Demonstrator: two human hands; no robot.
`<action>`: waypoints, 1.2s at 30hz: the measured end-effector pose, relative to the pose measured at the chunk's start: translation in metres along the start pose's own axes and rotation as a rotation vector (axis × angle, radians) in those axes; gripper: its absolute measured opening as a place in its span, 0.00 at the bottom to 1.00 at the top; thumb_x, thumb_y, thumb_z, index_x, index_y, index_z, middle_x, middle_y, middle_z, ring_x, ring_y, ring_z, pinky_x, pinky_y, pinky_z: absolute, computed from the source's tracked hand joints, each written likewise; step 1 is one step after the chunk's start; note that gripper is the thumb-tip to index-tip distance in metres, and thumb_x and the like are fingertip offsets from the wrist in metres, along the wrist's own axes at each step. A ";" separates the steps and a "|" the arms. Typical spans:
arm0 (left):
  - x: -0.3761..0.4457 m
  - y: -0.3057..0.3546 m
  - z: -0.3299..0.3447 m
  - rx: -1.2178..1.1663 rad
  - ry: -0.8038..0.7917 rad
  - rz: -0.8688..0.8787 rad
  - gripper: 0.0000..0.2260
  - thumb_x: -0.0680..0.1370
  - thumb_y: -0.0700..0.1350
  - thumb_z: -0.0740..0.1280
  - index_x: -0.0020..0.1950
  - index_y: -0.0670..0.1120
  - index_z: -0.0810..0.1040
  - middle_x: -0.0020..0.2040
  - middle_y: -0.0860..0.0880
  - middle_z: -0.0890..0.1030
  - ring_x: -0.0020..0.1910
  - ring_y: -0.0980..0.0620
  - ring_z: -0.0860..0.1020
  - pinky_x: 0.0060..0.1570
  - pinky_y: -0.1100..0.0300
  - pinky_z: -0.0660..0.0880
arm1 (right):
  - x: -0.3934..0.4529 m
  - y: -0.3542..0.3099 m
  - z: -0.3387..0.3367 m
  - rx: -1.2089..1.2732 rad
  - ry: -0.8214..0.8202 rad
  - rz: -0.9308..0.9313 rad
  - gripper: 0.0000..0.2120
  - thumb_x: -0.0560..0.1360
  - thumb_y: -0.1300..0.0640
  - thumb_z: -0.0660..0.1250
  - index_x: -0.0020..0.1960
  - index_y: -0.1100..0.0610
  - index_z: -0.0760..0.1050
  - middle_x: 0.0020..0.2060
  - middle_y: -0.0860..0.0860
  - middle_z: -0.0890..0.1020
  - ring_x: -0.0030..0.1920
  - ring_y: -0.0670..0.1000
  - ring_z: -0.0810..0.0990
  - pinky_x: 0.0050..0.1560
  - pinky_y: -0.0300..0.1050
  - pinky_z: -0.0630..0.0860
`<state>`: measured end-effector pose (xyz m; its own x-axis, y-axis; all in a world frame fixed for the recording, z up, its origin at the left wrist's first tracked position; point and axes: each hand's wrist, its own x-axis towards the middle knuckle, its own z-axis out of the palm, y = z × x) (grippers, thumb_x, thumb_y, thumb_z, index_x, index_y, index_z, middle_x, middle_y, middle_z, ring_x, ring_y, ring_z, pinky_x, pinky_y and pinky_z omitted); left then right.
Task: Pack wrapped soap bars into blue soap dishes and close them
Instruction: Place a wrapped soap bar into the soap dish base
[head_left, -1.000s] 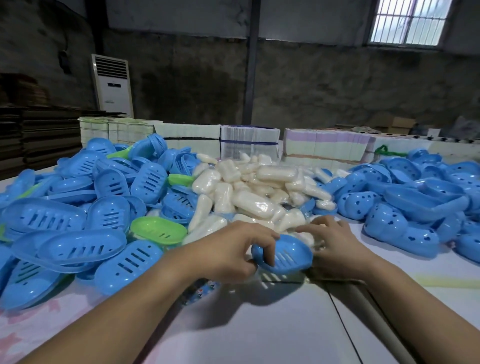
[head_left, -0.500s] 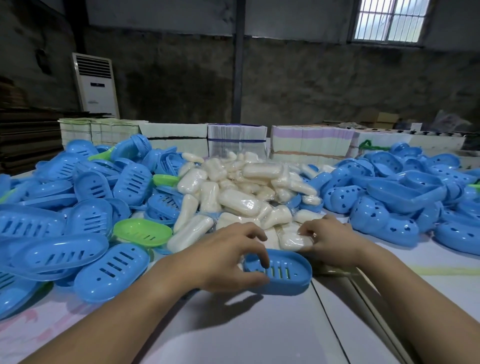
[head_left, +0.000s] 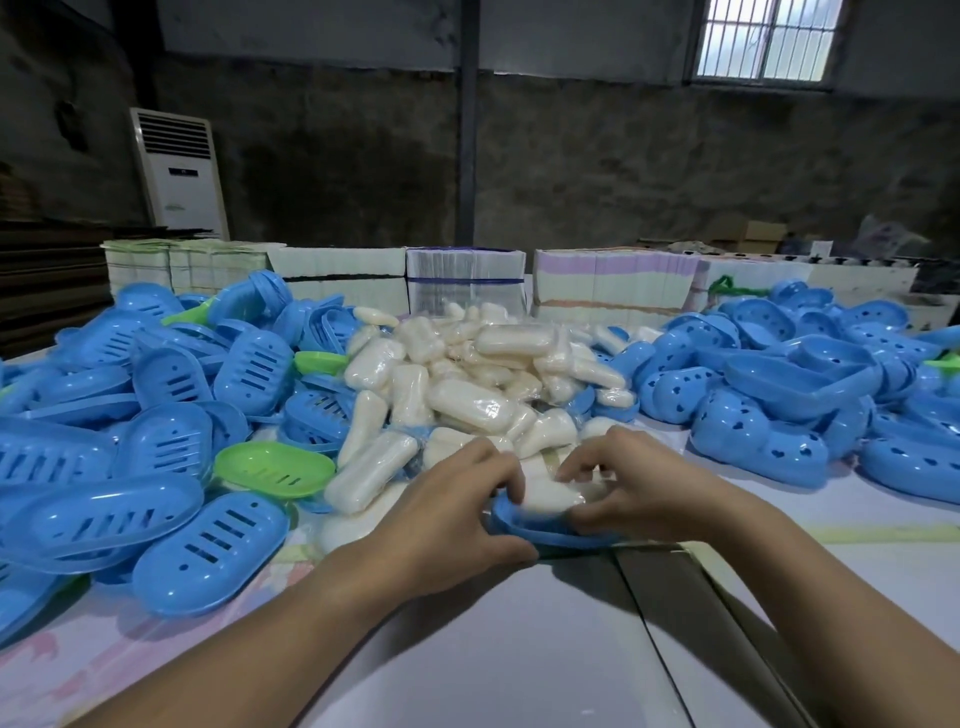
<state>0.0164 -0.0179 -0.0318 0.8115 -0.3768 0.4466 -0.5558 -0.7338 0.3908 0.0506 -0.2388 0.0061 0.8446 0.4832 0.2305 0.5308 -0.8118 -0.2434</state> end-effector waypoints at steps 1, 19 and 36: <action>0.000 0.001 0.000 -0.027 0.015 -0.026 0.23 0.62 0.61 0.77 0.47 0.60 0.68 0.48 0.59 0.72 0.48 0.57 0.73 0.47 0.54 0.75 | 0.000 -0.001 0.002 0.005 -0.019 -0.030 0.15 0.67 0.46 0.75 0.53 0.45 0.81 0.41 0.38 0.76 0.45 0.41 0.72 0.44 0.30 0.68; 0.008 0.000 -0.002 0.007 -0.144 -0.122 0.25 0.77 0.57 0.71 0.72 0.52 0.74 0.55 0.59 0.71 0.54 0.58 0.74 0.59 0.63 0.69 | -0.007 0.023 -0.019 0.181 -0.159 0.147 0.13 0.62 0.41 0.80 0.43 0.44 0.83 0.40 0.42 0.81 0.44 0.49 0.80 0.47 0.49 0.78; 0.003 0.001 -0.003 0.031 -0.121 -0.047 0.18 0.77 0.57 0.70 0.64 0.51 0.79 0.54 0.60 0.69 0.50 0.59 0.72 0.58 0.58 0.71 | -0.002 0.083 -0.013 -0.290 0.245 0.789 0.28 0.75 0.47 0.64 0.74 0.44 0.64 0.69 0.57 0.66 0.68 0.63 0.60 0.66 0.59 0.63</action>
<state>0.0182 -0.0182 -0.0276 0.8532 -0.4058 0.3276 -0.5126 -0.7686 0.3828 0.0916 -0.3113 -0.0025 0.9015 -0.3120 0.2999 -0.2691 -0.9469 -0.1760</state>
